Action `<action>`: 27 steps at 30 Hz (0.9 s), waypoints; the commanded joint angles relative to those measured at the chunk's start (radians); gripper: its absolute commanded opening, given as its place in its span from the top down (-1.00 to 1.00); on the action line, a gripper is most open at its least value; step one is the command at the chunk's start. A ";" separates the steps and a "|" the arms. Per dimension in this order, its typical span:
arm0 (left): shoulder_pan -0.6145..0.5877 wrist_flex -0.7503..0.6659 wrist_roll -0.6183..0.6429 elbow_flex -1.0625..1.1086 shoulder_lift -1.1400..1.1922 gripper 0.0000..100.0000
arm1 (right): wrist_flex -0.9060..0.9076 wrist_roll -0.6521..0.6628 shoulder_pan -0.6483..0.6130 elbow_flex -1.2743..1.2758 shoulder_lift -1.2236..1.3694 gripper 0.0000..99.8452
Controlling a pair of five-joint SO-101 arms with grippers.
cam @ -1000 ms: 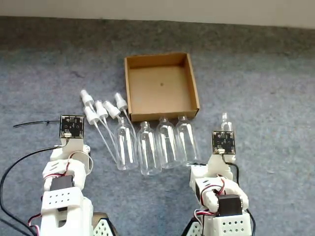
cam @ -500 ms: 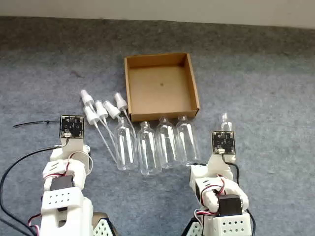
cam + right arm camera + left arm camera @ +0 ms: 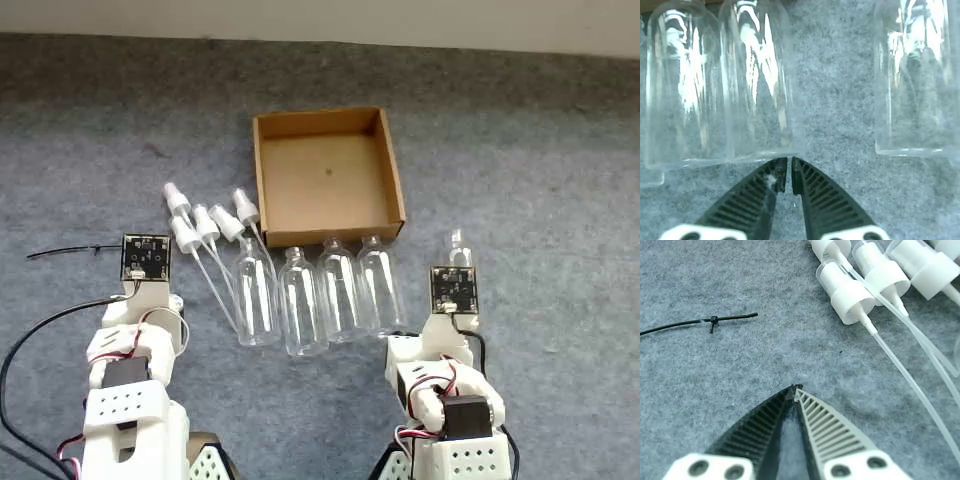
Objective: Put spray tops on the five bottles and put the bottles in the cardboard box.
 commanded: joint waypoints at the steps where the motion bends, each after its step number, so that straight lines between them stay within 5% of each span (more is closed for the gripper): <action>1: 0.016 0.003 -0.003 0.019 -0.013 0.99 | 0.005 -0.005 0.008 0.131 -0.004 0.99; 27: 0.016 0.003 -0.003 0.019 -0.013 0.99 | 0.002 -0.009 -0.039 0.134 -0.005 0.99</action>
